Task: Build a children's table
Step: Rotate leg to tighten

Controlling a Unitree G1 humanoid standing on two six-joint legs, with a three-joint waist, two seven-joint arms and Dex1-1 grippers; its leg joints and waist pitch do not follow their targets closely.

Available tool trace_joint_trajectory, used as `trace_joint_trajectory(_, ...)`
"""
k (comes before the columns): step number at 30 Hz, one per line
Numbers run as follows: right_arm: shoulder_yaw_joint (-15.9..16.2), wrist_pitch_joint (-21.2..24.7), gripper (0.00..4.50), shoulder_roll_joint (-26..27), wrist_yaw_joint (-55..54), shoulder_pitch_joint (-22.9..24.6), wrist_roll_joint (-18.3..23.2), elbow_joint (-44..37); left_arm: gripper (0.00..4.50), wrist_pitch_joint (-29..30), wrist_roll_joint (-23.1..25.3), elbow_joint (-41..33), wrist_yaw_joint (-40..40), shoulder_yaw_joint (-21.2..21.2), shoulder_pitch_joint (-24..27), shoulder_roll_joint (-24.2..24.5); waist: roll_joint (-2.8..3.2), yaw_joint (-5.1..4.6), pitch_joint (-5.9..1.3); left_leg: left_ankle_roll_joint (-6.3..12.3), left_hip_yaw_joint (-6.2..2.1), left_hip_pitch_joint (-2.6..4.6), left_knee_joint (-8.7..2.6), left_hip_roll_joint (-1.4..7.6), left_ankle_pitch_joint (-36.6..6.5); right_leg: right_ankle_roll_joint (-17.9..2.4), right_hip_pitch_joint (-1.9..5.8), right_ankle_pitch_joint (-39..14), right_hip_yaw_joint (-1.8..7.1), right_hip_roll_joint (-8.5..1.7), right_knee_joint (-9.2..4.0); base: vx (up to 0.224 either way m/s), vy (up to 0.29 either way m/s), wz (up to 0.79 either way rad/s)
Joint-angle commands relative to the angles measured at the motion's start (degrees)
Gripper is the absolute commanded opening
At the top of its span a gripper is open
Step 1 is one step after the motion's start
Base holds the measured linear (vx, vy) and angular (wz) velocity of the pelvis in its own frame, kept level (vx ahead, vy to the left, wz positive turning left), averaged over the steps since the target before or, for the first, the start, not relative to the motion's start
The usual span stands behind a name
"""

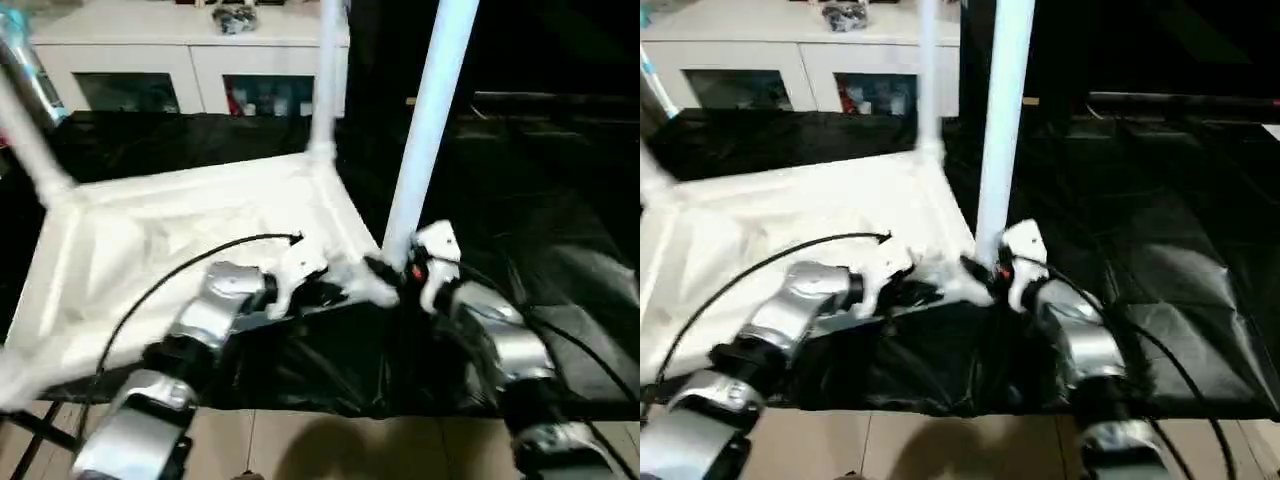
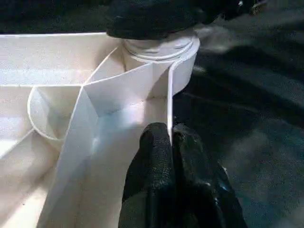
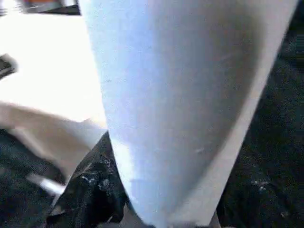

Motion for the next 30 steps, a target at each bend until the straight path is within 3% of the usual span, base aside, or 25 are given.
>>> trace_joint_trajectory(1,3.61,2.49,1.95,5.10,-2.78,0.50,-0.47,5.57,0.00,-0.74,-1.23,-1.25,6.10,0.43,-2.31,-5.39,-0.19,0.05,-2.73,-0.07,-1.01,0.13,-4.12,2.20,-19.80,-9.48,1.81,-20.91,2.84,-3.86,-4.61,0.000,0.000,0.00)
trace_joint_trajectory(6,3.84,0.45,1.95,6.42,-5.27,-0.12,-2.53,7.24,0.00,-0.35,-0.42,-1.47,9.44,0.13,-1.48,-7.72,-0.14,0.23,-2.80,0.64,-0.85,-0.01,-4.03,2.17,-18.33,-9.20,1.99,-19.78,2.83,-3.86,-4.64,0.000,0.000,0.00)
trace_joint_trajectory(7,3.80,0.46,2.51,6.40,-3.94,-0.02,-2.07,6.77,0.00,-0.54,-0.53,-1.82,8.48,-0.26,-1.19,-7.83,-0.09,0.24,-2.78,0.80,-0.90,-0.01,-4.09,2.18,-18.59,-8.99,2.01,-20.08,2.84,-3.81,-4.65,0.000,0.000,0.00)
trace_joint_trajectory(8,3.63,0.41,2.65,6.58,-3.61,-0.07,-1.81,6.70,0.00,-0.45,-0.57,-2.21,8.12,-0.54,-0.97,-7.87,-0.06,0.22,-2.73,0.87,-0.88,0.01,-4.12,2.18,-19.22,-8.82,1.97,-20.50,2.86,-3.78,-4.74,0.000,0.000,0.00)
trace_joint_trajectory(12,3.65,0.87,2.85,5.59,-1.08,-0.22,-1.14,6.27,0.00,-1.22,-0.94,-3.28,5.61,-1.12,-0.25,-6.74,-0.02,0.17,-2.75,0.88,-0.93,0.01,-4.17,2.24,-19.66,-8.87,2.00,-20.29,2.89,-3.79,-4.72,0.000,0.000,0.00)
trace_joint_trajectory(18,5.71,0.31,3.49,1.34,5.09,0.18,-2.09,5.04,0.00,-2.07,-1.80,-3.89,2.13,-0.65,0.13,-4.08,-0.13,0.31,-2.91,1.76,-0.80,-0.18,-3.97,2.26,-17.50,-10.03,2.29,-16.77,2.87,-3.75,-4.28,0.000,0.000,0.00)
trace_joint_trajectory(22,8.05,0.28,3.59,-4.30,14.84,0.84,-2.29,2.70,0.00,-2.84,-2.95,-4.83,-2.99,-0.57,0.61,-1.06,-0.18,0.64,-2.88,2.66,-0.62,-0.22,-3.80,2.34,-16.55,-10.39,2.37,-16.83,2.81,-3.80,-4.26,0.000,0.000,0.00)
trace_joint_trajectory(27,9.42,-0.02,3.59,-6.84,20.95,1.58,-1.82,0.29,0.00,-3.30,-3.73,-5.79,-7.34,-1.08,1.13,0.50,-0.28,0.82,-2.80,3.03,-0.60,-0.29,-3.81,2.49,-16.42,-10.59,2.36,-17.34,2.77,-3.78,-4.20,0.000,0.000,0.00)
trace_joint_trajectory(30,11.99,1.33,3.59,-10.03,30.50,3.50,0.71,-4.62,0.00,-3.17,-4.33,-6.70,-12.42,-2.31,1.49,2.64,-0.86,1.18,-2.85,3.47,-0.61,-0.25,-3.75,2.62,-16.04,-10.24,2.48,-18.03,2.82,-3.82,-4.06,0.000,0.000,0.00)
